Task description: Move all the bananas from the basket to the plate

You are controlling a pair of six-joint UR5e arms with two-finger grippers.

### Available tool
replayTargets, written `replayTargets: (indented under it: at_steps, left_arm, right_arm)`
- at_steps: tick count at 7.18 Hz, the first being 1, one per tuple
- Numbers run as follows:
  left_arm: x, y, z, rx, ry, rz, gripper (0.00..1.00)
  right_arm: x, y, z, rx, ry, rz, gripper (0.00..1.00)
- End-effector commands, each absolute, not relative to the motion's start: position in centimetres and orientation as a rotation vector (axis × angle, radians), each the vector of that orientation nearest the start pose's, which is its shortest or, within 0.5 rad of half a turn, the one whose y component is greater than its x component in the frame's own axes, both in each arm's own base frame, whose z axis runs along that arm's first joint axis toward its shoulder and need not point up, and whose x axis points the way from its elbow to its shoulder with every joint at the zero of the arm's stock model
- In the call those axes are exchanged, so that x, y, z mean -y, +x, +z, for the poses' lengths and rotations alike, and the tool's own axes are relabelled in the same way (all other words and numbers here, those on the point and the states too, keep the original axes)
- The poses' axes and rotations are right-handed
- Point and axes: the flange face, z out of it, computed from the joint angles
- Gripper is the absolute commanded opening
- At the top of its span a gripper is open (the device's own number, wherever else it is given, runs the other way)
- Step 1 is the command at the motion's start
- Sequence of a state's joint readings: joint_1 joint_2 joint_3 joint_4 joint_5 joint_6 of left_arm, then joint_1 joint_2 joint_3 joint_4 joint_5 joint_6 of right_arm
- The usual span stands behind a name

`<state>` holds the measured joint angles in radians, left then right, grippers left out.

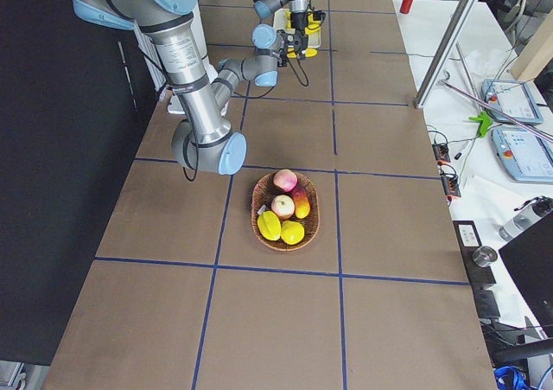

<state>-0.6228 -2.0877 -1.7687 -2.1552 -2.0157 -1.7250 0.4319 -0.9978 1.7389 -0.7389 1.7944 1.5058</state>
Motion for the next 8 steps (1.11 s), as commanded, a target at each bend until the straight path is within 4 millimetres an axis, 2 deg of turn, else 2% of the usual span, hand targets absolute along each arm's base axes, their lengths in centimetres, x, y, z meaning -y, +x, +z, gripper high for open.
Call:
replayTargets:
  at_steps: [1, 3, 4, 5, 6, 7, 8]
  left_arm:
    - [44.0, 44.6, 21.1, -1.32, -0.061, -0.374, 0.0]
    - [45.0, 43.0, 25.1, -1.257, -0.01, -0.355, 0.0]
    - [45.7, 41.6, 28.0, -1.212, 0.016, -0.338, 0.0]
    - [46.3, 39.7, 31.3, -1.16, 0.058, -0.301, 0.0]
    - [46.6, 37.8, 34.8, -1.103, 0.104, -0.245, 0.0]
    - [47.1, 35.5, 38.4, -1.044, 0.151, -0.183, 0.0]
    - [47.1, 34.1, 40.8, -1.013, 0.184, -0.038, 0.0]
  right_arm:
    - [39.2, -48.0, 16.6, 1.503, 0.121, 0.067, 1.0]
    - [43.0, -43.6, 20.3, 1.366, 0.042, 0.089, 1.0]
    - [44.2, -42.7, 21.7, 1.3, 0.04, 0.062, 1.0]
    - [44.9, -42.4, 22.5, 1.242, 0.06, 0.032, 1.0]
    - [45.3, -41.7, 24.4, 1.183, 0.068, 0.01, 1.0]
    - [44.9, -40.2, 26.4, 1.145, 0.087, -0.024, 1.0]
    - [44.3, -38.7, 28.8, 1.108, 0.102, -0.06, 1.0]
